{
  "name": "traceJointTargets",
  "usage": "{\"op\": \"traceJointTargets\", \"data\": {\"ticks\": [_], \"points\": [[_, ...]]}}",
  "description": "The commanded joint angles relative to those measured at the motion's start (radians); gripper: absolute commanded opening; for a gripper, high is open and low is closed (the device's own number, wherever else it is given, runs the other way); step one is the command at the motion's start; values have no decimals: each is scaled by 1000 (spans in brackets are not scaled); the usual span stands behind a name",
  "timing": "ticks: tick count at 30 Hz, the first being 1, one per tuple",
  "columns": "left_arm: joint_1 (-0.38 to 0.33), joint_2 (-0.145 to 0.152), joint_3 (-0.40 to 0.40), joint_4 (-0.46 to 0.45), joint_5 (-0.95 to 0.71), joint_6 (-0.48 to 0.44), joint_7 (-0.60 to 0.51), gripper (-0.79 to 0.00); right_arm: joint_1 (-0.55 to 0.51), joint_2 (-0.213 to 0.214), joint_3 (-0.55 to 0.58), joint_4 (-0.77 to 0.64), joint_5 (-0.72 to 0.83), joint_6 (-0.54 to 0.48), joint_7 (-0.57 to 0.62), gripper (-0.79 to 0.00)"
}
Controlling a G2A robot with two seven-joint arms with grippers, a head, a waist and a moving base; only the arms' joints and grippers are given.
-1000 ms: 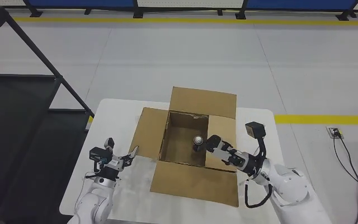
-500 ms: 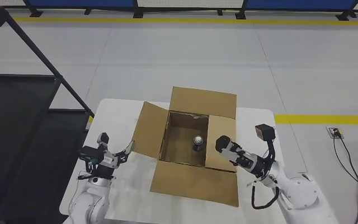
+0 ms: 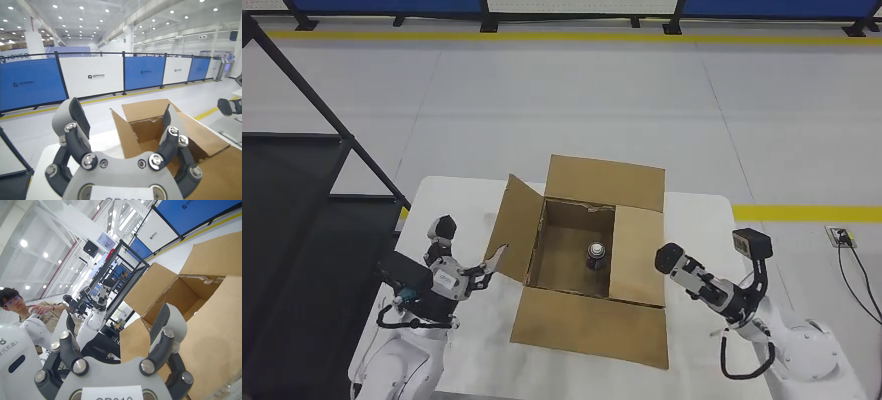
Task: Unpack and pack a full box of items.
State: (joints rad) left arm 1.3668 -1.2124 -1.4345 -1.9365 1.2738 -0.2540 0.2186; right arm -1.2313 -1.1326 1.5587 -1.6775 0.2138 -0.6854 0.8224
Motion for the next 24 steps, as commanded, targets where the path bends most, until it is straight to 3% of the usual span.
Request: {"op": "traceJointTargets", "data": {"ticks": [1, 8, 11, 12, 24], "points": [[-37, -5, 61, -3, -23, -9, -88, 0, -35, 4, 41, 0, 42, -89, -9, 0], [-215, -42, 281, 96, -84, 46, -269, 0, -122, 22, 140, 52, 158, -266, 16, 0], [-303, -64, 350, 151, -222, 72, -406, 0, -145, 30, 174, 81, 179, -285, 27, 0], [-339, -71, 376, 173, -288, 71, -498, 0, -147, 31, 177, 84, 181, -285, 27, 0], [-344, -73, 381, 179, -316, 67, -525, 0, -147, 31, 177, 84, 181, -285, 27, 0]]}}
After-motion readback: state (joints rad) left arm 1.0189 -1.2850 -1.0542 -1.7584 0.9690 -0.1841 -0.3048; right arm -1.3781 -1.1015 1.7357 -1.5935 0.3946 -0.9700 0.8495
